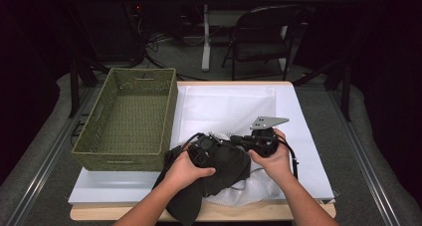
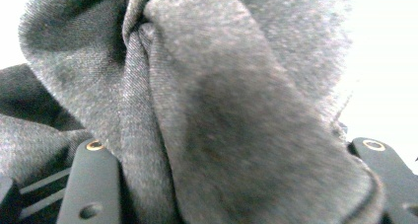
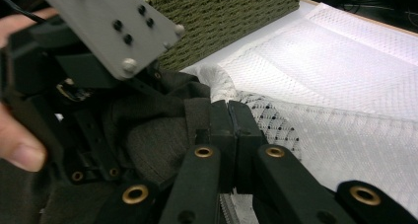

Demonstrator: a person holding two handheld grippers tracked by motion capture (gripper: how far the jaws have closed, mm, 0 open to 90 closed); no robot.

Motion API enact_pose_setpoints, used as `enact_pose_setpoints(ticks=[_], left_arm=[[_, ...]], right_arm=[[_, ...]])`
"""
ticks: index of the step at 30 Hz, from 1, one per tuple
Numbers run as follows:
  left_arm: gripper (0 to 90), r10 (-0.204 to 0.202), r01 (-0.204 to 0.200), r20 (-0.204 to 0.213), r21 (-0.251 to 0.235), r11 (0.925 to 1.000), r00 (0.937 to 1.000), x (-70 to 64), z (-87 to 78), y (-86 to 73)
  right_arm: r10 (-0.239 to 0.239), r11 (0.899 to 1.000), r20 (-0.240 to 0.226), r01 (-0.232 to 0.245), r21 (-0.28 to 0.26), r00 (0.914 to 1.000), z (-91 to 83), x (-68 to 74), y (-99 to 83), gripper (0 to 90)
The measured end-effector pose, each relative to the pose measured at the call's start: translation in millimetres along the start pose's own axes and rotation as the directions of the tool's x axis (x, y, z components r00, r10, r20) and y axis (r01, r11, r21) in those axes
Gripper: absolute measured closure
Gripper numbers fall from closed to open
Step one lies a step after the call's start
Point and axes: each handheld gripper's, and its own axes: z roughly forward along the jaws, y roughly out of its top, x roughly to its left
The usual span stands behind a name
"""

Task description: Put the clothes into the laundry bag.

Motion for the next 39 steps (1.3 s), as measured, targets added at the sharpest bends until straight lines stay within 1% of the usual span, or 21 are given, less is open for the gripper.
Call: enact_pose_setpoints(ticks=[2, 5, 7, 8, 9, 11, 14, 15, 16, 20, 23, 26, 28, 30, 32, 33, 36, 37, 39], left_arm=[[37.1, 0.005, -0.005, -0.008, 0.002, 1.0, 1.0, -1.8, -2.0, -0.1], [37.0, 0.014, -0.015, -0.025, -0.012, 0.9998, 0.9996, -4.1, -3.4, -2.0], [36.9, 0.022, -0.023, -0.027, -0.027, 0.9994, 0.9994, -4.1, -3.2, -4.1], [37.3, 0.011, -0.012, -0.019, -0.04, 0.9991, 0.9998, -3.7, -2.8, -5.5], [38.7, 0.004, -0.004, -0.011, -0.05, 0.9987, 0.9999, -1.8, -2.9, -6.3], [44.5, -0.013, 0.013, 0.009, -0.064, 0.9979, 0.9999, 1.0, -3.2, -7.2], [53.7, -0.009, 0.008, -0.009, -0.085, 0.9963, 0.9999, -0.5, -5.2, -6.1], [55.5, 0.0, -0.002, -0.019, -0.088, 0.9961, 0.9998, -1.7, -7.2, -5.1], [56.9, -0.001, -0.001, -0.021, -0.091, 0.9958, 0.9998, -2.4, -9.3, -4.0], [59.3, -0.022, 0.021, -0.006, -0.116, 0.993, 0.9998, 0.0, -21.3, 1.5], [59.7, -0.027, 0.025, -0.018, -0.121, 0.9923, 0.9995, 0.0, -28.0, 7.2], [59.7, -0.032, 0.029, -0.028, -0.123, 0.9919, 0.9991, -0.9, -28.9, 10.8], [59.7, -0.044, 0.039, -0.033, -0.136, 0.9899, 0.9985, 0.4, -24.2, 14.7], [59.3, -0.056, 0.05, -0.043, -0.136, 0.9894, 0.9975, 2.7, -17.2, 16.6], [58.5, -0.065, 0.057, -0.049, -0.141, 0.9883, 0.9967, 6.3, -9.6, 17.9], [57.8, -0.08, 0.073, -0.043, -0.144, 0.987, 0.9959, 8.1, -6.0, 18.4], [53.9, -0.107, 0.102, -0.031, -0.143, 0.9845, 0.9937, 14.5, 4.8, 19.4], [52.6, -0.116, 0.111, -0.025, -0.146, 0.9831, 0.9929, 16.7, 7.1, 19.4], [49.8, -0.119, 0.117, -0.007, -0.148, 0.982, 0.9928, 20.4, 8.6, 19.6]], right_arm=[[-0.008, 1.0, 0.008, 0.008, 0.002, 0.9999, 0.4, 0.1, -0.4, 90.0], [-0.017, 1.0, 0.016, 0.016, 0.002, 0.9997, 0.9, 0.0, -0.8, 90.0], [-0.013, 1.0, 0.016, 0.013, 0.004, 0.9998, 1.1, -0.5, -1.4, 90.0], [-0.011, 1.0, 0.015, 0.011, 0.005, 0.9998, 1.0, -0.7, -1.9, 90.0], [-0.007, 1.0, 0.014, 0.007, 0.004, 0.9999, 1.0, -0.4, -2.4, 90.0], [-0.005, 1.0, 0.007, 0.005, 0.003, 1.0, 0.6, 0.5, -3.0, 90.0], [-0.016, 1.0, -0.005, 0.016, -0.007, 0.9999, 0.1, 4.2, -2.4, 90.0], [-0.018, 1.0, -0.005, 0.018, -0.007, 0.9998, -0.3, 5.7, -2.0, 90.0], [-0.021, 1.0, -0.007, 0.021, -0.009, 0.9998, -0.6, 7.0, -1.6, 90.0], [-0.025, 0.999, -0.014, 0.024, -0.031, 0.9996, -2.7, 9.2, 0.1, 90.0], [-0.022, 0.998, -0.016, 0.021, -0.054, 0.9996, -5.5, 9.9, 2.4, 90.0], [-0.024, 0.997, -0.014, 0.023, -0.07, 0.9996, -7.6, 11.3, 3.9, 90.0], [-0.022, 0.997, -0.016, 0.021, -0.076, 0.9996, -8.2, 11.8, 4.6, 90.0], [-0.016, 0.997, -0.023, 0.014, -0.073, 0.9996, -8.4, 11.5, 4.7, 90.0], [-0.004, 0.998, -0.043, 0.002, -0.064, 0.9991, -7.0, 11.0, 4.0, 90.0], [-0.005, 0.998, -0.043, 0.002, -0.058, 0.999, -5.4, 11.5, 3.2, 90.0], [-0.015, 0.999, -0.04, 0.014, -0.029, 0.9991, 0.1, 12.2, 0.0, 90.0], [-0.012, 1.0, -0.041, 0.011, -0.021, 0.9991, 1.7, 12.0, -1.1, 90.0], [-0.009, 1.0, -0.029, 0.009, -0.007, 0.9995, 4.1, 11.1, -3.5, 90.0]])
